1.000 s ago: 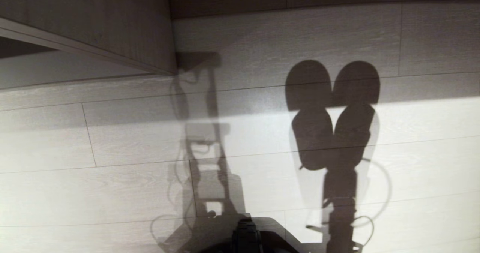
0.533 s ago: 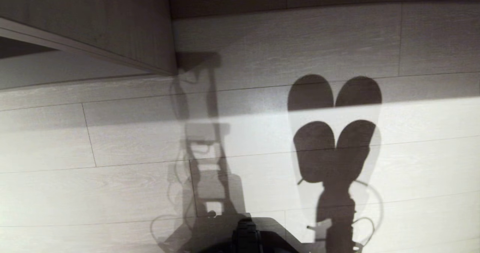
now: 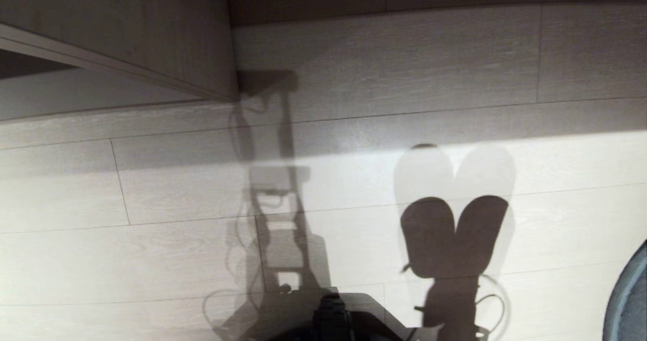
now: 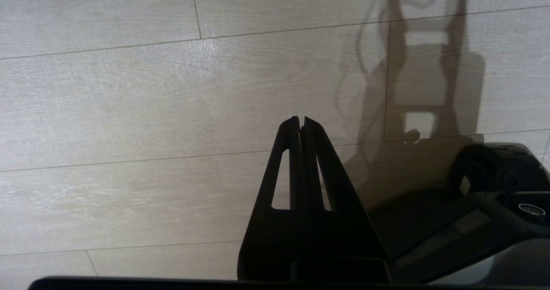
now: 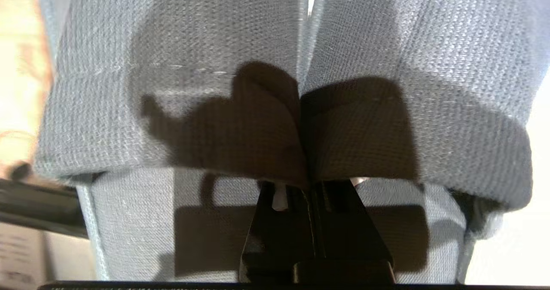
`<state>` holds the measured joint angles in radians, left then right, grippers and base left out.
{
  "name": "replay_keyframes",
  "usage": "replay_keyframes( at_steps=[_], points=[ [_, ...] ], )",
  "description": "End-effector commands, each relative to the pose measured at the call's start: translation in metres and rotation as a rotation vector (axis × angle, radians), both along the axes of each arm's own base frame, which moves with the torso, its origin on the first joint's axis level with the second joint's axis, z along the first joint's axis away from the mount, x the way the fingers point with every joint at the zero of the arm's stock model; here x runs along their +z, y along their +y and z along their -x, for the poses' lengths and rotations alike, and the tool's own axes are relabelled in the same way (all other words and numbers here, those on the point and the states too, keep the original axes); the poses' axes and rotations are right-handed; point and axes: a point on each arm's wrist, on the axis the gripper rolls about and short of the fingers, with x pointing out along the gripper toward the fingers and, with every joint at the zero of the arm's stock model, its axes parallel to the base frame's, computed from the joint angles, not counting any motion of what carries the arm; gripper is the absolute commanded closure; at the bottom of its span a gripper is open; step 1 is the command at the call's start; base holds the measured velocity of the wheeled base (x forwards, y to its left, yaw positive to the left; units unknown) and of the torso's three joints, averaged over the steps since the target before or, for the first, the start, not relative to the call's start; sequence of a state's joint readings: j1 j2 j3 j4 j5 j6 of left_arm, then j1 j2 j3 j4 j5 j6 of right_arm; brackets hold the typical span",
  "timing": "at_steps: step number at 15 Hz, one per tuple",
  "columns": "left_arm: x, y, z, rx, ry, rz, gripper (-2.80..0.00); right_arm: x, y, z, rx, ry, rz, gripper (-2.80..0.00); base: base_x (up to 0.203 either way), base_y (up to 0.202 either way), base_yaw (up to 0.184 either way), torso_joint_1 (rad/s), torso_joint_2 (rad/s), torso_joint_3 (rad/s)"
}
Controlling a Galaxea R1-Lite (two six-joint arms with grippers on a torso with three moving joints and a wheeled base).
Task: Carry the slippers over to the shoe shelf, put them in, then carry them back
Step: Place the slippers into the shoe cabinet
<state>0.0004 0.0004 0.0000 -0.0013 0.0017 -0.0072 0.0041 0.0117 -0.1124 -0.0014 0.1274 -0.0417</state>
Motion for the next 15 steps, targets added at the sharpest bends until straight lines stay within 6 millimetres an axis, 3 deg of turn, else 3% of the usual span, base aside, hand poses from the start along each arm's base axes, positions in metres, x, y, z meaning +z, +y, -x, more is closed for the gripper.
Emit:
replay_keyframes(
  at_steps=[1,11,15],
  points=[
    [0.000,0.000,0.000,0.001,-0.001,0.000,0.00,-0.010,0.000,-0.003,-0.021,0.021,-0.001,0.00,0.000,0.000,0.000,0.000,0.00,0.000],
    [0.000,0.000,0.000,0.001,-0.001,0.002,0.00,-0.032,-0.003,-0.009,-0.128,0.109,0.028,0.00,0.000,0.000,0.000,0.000,0.00,0.000],
    [0.000,0.000,0.000,0.001,-0.001,0.002,0.00,-0.032,-0.003,-0.009,-0.124,0.107,0.027,0.00,0.000,0.000,0.000,0.000,0.00,0.000]
  ],
)
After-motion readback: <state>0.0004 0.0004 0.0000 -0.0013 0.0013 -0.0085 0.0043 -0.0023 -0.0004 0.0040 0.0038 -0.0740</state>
